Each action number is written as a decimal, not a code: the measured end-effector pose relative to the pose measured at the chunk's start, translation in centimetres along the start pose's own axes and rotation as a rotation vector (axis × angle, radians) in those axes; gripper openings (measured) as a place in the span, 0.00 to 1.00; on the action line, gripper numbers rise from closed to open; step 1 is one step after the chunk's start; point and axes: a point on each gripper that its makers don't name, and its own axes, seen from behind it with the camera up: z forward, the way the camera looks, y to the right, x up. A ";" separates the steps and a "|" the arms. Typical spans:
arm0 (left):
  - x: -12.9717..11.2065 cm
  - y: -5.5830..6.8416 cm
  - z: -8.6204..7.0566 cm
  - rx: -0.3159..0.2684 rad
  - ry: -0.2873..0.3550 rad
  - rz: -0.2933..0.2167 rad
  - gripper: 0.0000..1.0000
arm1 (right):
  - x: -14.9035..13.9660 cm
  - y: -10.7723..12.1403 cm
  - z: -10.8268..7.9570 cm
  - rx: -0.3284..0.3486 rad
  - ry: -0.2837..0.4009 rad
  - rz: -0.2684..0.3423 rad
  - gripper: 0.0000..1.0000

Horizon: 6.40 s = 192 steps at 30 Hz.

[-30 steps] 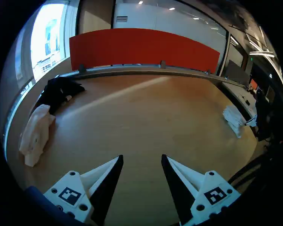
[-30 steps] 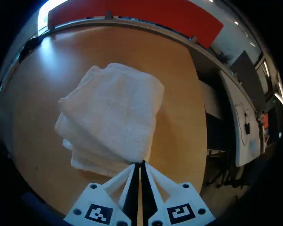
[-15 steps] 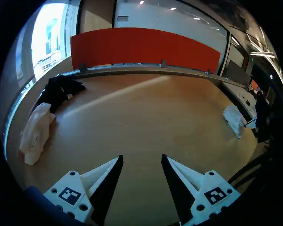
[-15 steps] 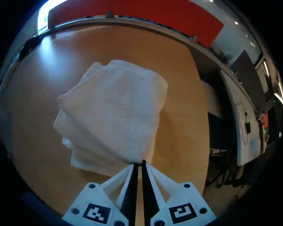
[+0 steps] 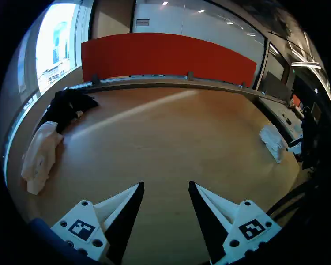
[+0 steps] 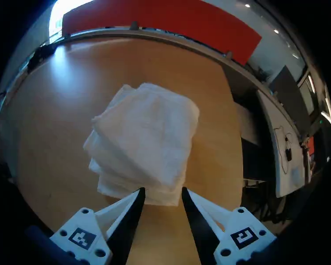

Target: Fold towel

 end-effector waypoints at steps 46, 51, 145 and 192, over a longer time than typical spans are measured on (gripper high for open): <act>-0.5 -2.6 -1.4 0.026 0.017 -0.027 0.74 | 8.9 -8.7 0.3 0.156 0.141 -0.057 0.08; -0.4 -2.5 -1.4 0.025 0.018 -0.024 0.74 | 8.7 -9.0 0.0 0.165 0.142 -0.060 0.08; 13.1 -7.7 -1.8 0.187 0.516 -0.081 0.74 | 26.3 -9.4 -13.7 -0.104 0.945 0.248 1.00; 8.3 -12.1 5.8 0.243 0.663 -0.028 0.74 | 29.1 -21.2 -12.1 -0.095 0.996 0.239 1.00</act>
